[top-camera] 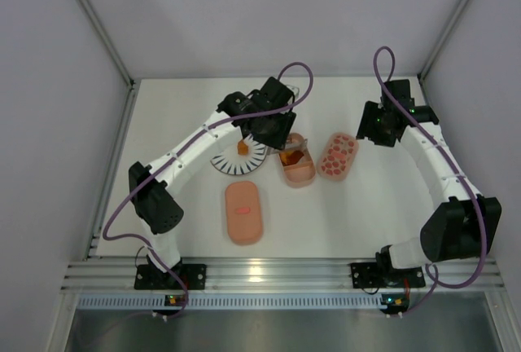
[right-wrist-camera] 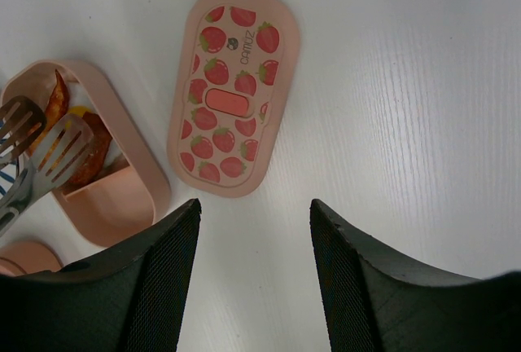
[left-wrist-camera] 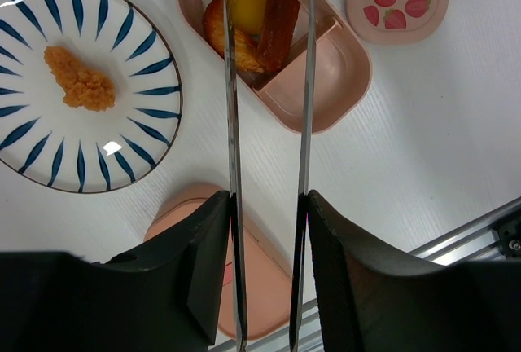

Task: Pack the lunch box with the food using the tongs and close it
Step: Place the fake food in the packing box.

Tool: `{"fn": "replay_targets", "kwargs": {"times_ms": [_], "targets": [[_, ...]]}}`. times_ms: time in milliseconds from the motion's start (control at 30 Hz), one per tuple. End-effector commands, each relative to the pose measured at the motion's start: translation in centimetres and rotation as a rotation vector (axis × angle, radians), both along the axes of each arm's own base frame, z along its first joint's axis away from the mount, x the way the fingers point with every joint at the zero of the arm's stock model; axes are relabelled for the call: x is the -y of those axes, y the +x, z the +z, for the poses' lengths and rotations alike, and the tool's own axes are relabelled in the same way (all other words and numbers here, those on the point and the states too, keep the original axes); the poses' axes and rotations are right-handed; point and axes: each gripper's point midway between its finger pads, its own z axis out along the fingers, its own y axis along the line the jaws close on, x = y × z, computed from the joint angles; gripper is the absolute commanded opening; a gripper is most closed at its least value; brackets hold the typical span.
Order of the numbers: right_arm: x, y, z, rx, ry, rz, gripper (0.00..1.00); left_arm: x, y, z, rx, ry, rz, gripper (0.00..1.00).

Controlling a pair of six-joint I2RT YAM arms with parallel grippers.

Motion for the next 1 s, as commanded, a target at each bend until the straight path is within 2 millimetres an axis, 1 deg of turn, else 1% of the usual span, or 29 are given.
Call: {"fn": "replay_targets", "kwargs": {"times_ms": [0, 133, 233, 300, 367, 400, 467, 533, 667, 767, 900, 967], "targets": [[0.6, -0.5, 1.2, 0.029, -0.008, -0.014, 0.56, -0.3, 0.1, 2.7, 0.067, -0.048, 0.018, 0.46], [0.6, -0.5, 1.3, 0.029, -0.009, -0.012, 0.56, -0.2, -0.6, 2.1, 0.035, -0.056, 0.005, 0.43], [0.6, -0.5, 1.3, 0.028, -0.009, -0.014, 0.56, 0.1, -1.3, 2.2, 0.018, -0.083, -0.014, 0.42], [0.6, -0.5, 1.3, 0.029, -0.009, -0.012, 0.56, 0.0, -1.7, 1.7, -0.004, -0.077, -0.018, 0.41], [0.6, -0.5, 1.2, 0.028, -0.009, -0.014, 0.56, -0.1, -2.1, 1.2, -0.026, -0.069, -0.021, 0.37], [0.6, -0.5, 1.2, 0.029, -0.008, -0.013, 0.56, -0.1, -2.1, 1.5, -0.019, -0.078, -0.022, 0.37], [0.6, -0.6, 1.2, 0.026, -0.007, -0.012, 0.56, -0.1, -2.2, 1.5, -0.017, -0.087, -0.026, 0.37], [0.5, -0.7, 1.1, 0.026, -0.007, -0.011, 0.56, 0.6, -2.8, 1.8, -0.04, -0.124, -0.056, 0.37], [0.6, -0.8, 1.1, 0.026, -0.008, -0.011, 0.56, 1.1, -3.2, 1.9, -0.055, -0.149, -0.081, 0.36], [0.6, -0.9, 1.2, 0.029, -0.009, -0.015, 0.56, 1.1, -3.1, 2.0, -0.046, -0.153, -0.075, 0.37], [0.6, -1.0, 1.1, 0.031, -0.008, -0.014, 0.56, 0.3, -2.3, 1.4, -0.027, -0.104, -0.029, 0.38], [0.7, -1.1, 1.0, 0.027, -0.008, -0.016, 0.56, 0.1, -2.3, 1.2, -0.031, -0.095, -0.022, 0.38]]}}
